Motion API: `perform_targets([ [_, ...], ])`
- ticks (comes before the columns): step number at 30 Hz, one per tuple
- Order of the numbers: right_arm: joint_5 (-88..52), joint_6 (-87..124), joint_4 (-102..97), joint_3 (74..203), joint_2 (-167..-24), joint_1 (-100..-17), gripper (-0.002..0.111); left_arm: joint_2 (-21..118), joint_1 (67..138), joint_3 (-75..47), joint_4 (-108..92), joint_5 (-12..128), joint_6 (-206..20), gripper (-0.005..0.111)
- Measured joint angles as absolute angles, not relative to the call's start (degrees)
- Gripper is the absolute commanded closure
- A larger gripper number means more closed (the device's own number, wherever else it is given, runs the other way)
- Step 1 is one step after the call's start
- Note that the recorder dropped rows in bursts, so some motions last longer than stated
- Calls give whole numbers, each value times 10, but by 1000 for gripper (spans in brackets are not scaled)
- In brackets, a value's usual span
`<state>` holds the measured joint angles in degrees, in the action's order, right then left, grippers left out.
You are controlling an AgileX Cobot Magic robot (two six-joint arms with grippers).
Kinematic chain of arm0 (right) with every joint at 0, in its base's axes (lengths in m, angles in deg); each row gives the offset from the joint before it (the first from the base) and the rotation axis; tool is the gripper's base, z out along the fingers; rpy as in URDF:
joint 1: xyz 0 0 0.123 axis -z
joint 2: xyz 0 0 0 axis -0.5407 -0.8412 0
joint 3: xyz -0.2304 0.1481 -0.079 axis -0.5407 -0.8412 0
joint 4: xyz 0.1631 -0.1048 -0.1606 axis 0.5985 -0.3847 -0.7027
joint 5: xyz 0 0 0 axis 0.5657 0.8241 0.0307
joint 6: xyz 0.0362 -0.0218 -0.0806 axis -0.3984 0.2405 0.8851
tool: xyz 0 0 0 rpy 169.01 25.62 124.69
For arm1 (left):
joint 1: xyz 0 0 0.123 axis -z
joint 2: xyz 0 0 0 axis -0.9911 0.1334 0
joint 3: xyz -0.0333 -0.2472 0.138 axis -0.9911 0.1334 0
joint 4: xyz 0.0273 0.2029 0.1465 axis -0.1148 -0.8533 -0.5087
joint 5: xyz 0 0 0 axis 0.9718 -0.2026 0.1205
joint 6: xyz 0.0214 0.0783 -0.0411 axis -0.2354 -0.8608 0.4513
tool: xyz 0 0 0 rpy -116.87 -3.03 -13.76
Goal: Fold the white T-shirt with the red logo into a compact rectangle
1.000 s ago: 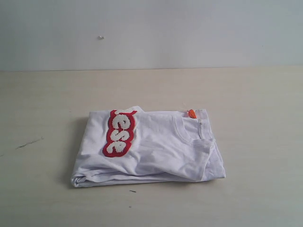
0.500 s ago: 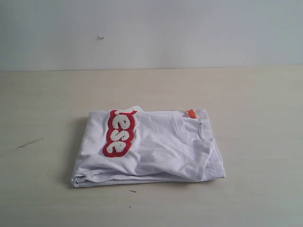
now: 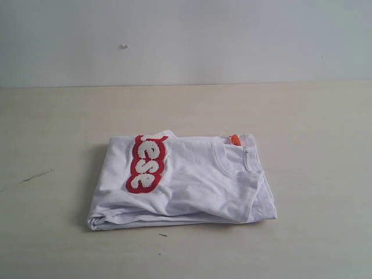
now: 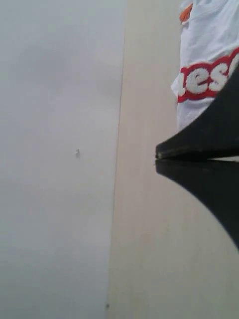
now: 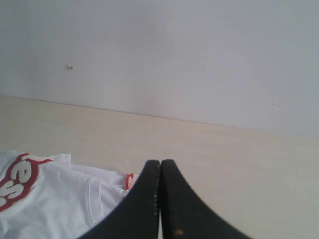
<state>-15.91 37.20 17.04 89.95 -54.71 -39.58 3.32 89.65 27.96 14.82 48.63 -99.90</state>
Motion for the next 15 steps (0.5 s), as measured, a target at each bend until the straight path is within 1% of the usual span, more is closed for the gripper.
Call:
perform_targets([
  [4,-159,372,170,900,-547,-396,108,-33,861,288,38,465,-929,107],
  [10,-159,372,170,900,-547,-396,108,-116,805,326,-19,456,-912,107],
  [15,-159,372,170,900,-547,-396,108,-160,797,374,-57,455,-899,107],
])
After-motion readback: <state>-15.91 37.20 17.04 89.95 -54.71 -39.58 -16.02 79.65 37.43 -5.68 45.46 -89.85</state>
